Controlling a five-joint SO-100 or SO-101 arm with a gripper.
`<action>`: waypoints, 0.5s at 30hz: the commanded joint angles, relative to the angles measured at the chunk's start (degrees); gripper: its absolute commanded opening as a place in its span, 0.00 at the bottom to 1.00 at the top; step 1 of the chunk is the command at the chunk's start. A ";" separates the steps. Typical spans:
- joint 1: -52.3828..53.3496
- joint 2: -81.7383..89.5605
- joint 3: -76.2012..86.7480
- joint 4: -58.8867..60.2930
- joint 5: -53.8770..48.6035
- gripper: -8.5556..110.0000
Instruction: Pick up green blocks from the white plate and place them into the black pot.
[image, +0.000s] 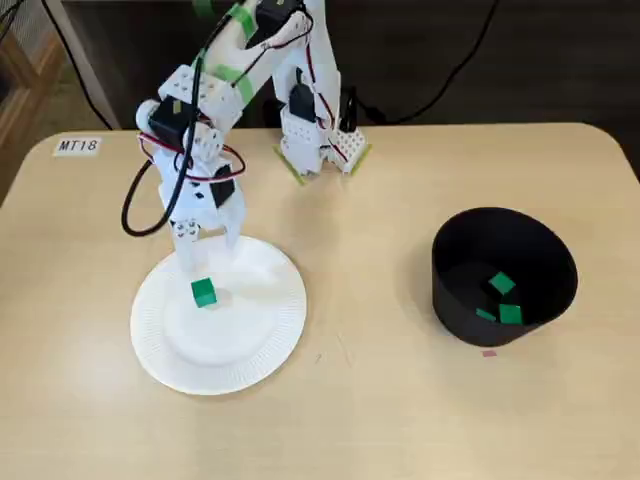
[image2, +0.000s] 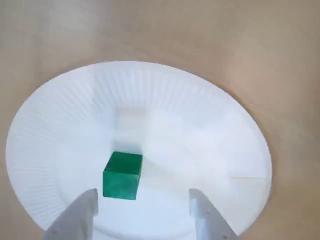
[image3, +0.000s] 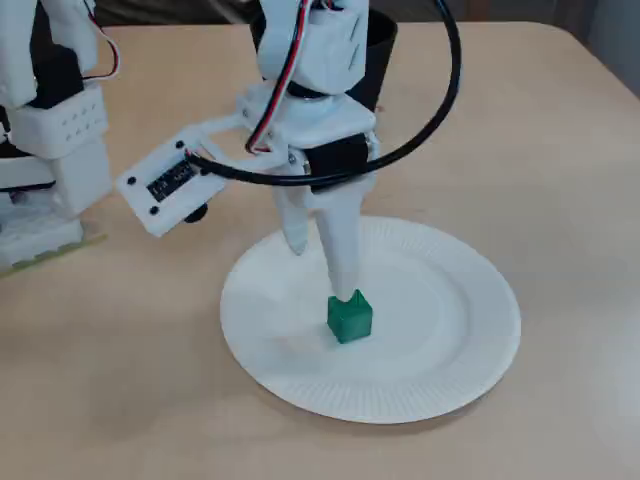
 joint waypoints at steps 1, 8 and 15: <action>-0.09 -0.35 -2.64 -2.55 -0.97 0.32; 0.09 -2.99 -2.46 -9.05 -2.64 0.30; -0.18 -5.54 -2.02 -14.06 -3.16 0.28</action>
